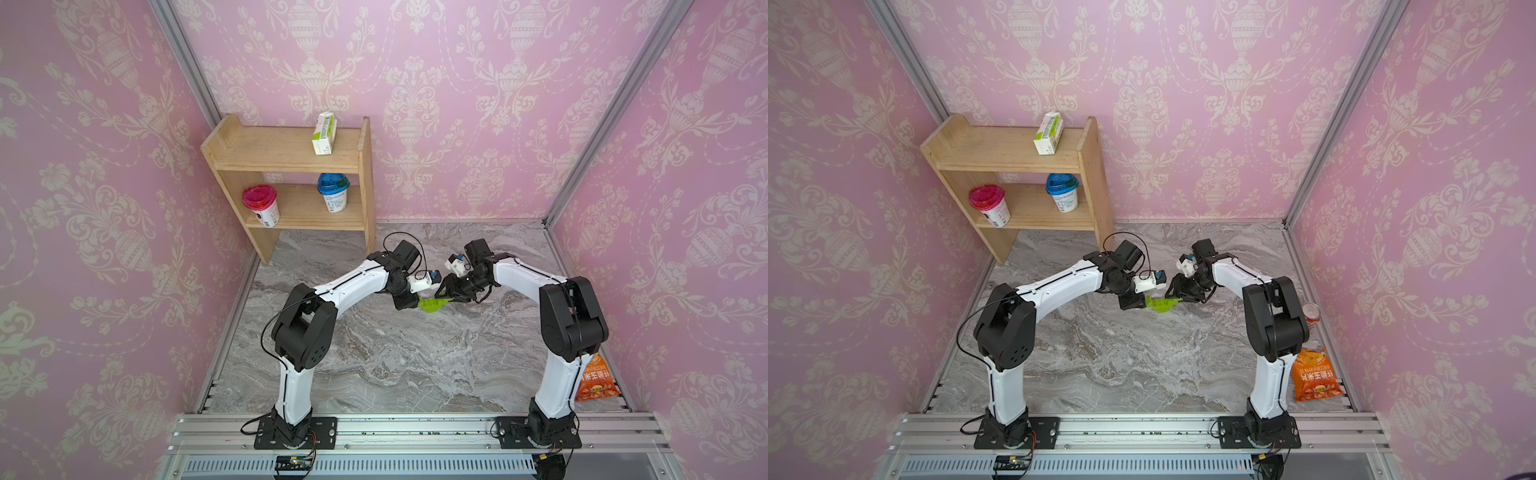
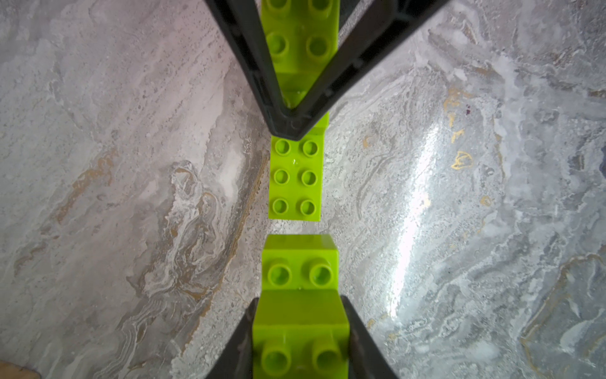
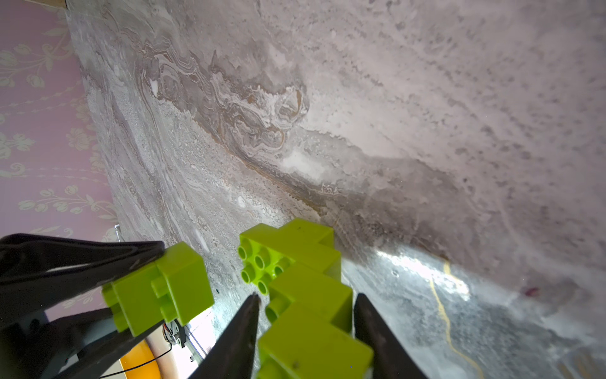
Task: Assemble the letter v with lego
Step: Assemble the lego brick with the lego brick.
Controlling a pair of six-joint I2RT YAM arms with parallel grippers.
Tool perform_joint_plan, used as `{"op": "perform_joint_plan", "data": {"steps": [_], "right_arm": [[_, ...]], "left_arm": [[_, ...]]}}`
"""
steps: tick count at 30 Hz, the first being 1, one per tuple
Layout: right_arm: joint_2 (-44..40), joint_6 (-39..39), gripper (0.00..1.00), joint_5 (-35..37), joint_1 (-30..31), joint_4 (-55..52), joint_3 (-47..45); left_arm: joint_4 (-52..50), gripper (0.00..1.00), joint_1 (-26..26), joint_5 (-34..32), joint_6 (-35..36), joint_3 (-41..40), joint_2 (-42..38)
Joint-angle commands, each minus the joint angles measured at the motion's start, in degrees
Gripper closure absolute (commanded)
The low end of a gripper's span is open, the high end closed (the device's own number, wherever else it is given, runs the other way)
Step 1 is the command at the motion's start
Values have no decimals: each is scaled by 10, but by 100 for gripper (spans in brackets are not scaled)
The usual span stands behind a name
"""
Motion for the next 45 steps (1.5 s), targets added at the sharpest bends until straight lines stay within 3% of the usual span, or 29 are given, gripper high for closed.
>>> {"op": "perform_joint_plan", "data": {"steps": [1, 25, 45], "right_arm": [[1, -5, 52, -17, -8, 1, -2], [10, -9, 50, -53, -19, 25, -18], [16, -15, 51, -53, -20, 21, -19]], "left_arm": [[-44, 100, 2, 24, 33, 37, 30], [-84, 100, 2, 15, 32, 107, 86], [-92, 100, -2, -7, 30, 103, 93]]}}
